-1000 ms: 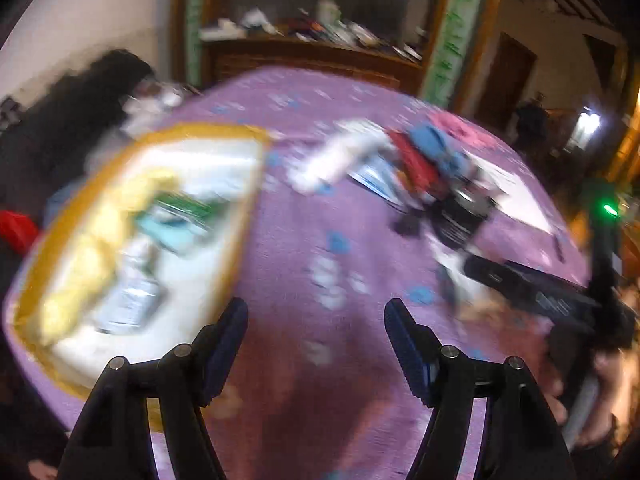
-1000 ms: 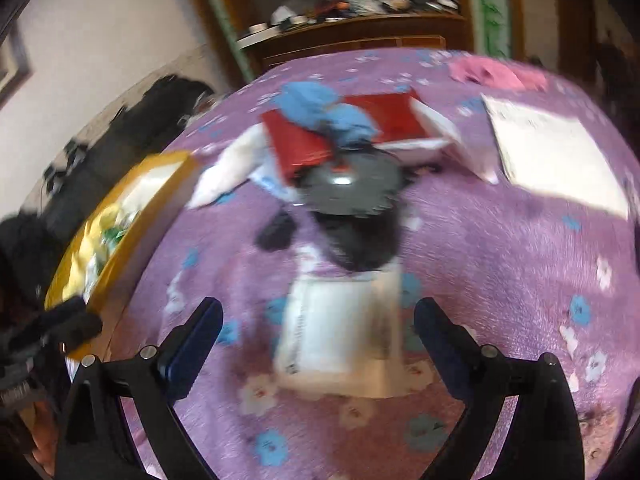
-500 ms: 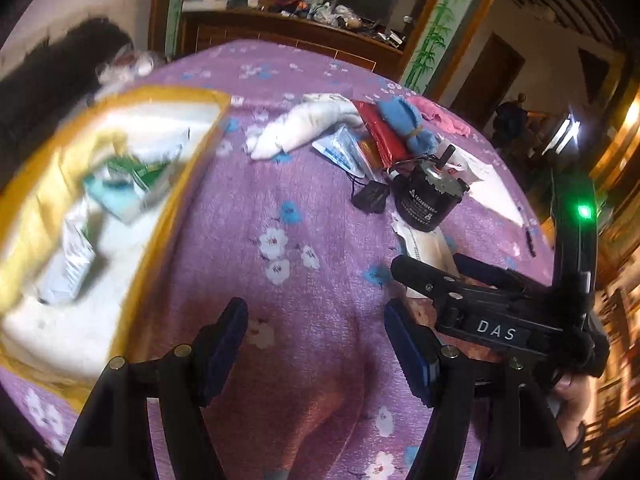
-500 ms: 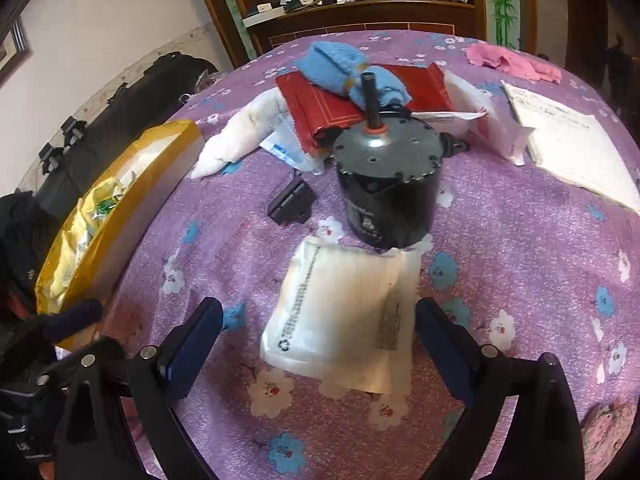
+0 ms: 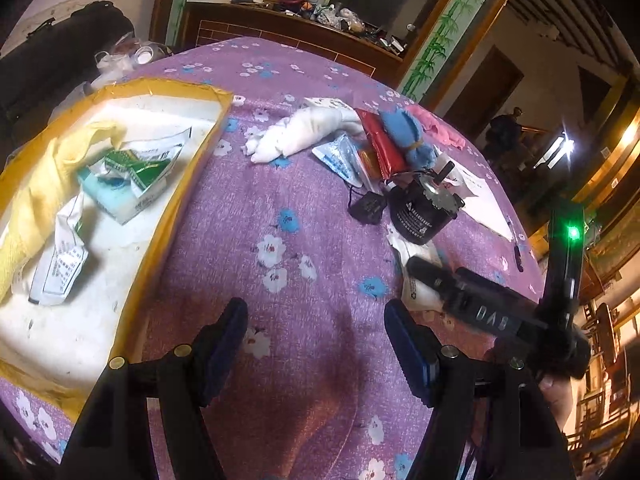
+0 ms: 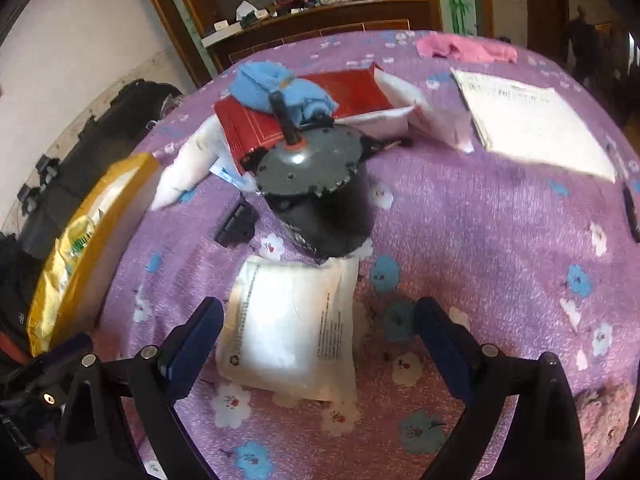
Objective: Organize soft objects
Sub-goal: 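Grasp the white paper bag beside the black motor with right tool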
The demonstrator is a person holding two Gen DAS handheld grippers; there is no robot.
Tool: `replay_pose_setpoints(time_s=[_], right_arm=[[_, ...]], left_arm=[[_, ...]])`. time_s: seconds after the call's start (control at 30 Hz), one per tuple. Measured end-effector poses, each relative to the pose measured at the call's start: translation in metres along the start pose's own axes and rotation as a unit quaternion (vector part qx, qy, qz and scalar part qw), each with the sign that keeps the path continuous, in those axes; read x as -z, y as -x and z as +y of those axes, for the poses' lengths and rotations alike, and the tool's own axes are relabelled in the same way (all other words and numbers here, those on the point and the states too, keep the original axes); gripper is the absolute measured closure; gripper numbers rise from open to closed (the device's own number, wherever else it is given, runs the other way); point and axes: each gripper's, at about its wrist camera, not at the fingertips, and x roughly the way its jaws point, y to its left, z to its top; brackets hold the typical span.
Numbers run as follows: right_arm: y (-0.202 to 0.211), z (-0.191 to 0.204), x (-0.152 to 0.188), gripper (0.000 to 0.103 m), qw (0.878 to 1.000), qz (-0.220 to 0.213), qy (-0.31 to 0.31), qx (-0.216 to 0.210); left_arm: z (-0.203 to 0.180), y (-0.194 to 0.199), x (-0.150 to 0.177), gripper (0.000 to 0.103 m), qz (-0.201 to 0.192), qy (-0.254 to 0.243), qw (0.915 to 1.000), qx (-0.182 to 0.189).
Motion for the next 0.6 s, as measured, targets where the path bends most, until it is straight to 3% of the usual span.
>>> replay_pose_setpoints(time_s=[0.1,0.23,0.5,0.6], right_arm=[[-0.002,0.016,0.003,0.016,0.999,0.001,0.038,0.004],[-0.005,0.033,0.008,0.038,0.996,-0.004,0.081,0.046],[0.0,0.033,0.01,0.061,0.995,-0.015,0.082,0.047],[0.005,0.025,0.006,0.063,0.997,-0.02,0.063,0.029]], left_arm=[[-0.003,-0.006,-0.003,0.029,0.008,-0.004,0.9999,0.004],[-0.006,-0.01,-0.015,0.029,0.002,-0.011,0.9999,0.004],[-0.017,-0.036,-0.063,0.029,0.008,-0.02,0.9996,0.016],[-0.026,-0.053,-0.086,0.029,0.018,-0.026,0.9993,0.02]])
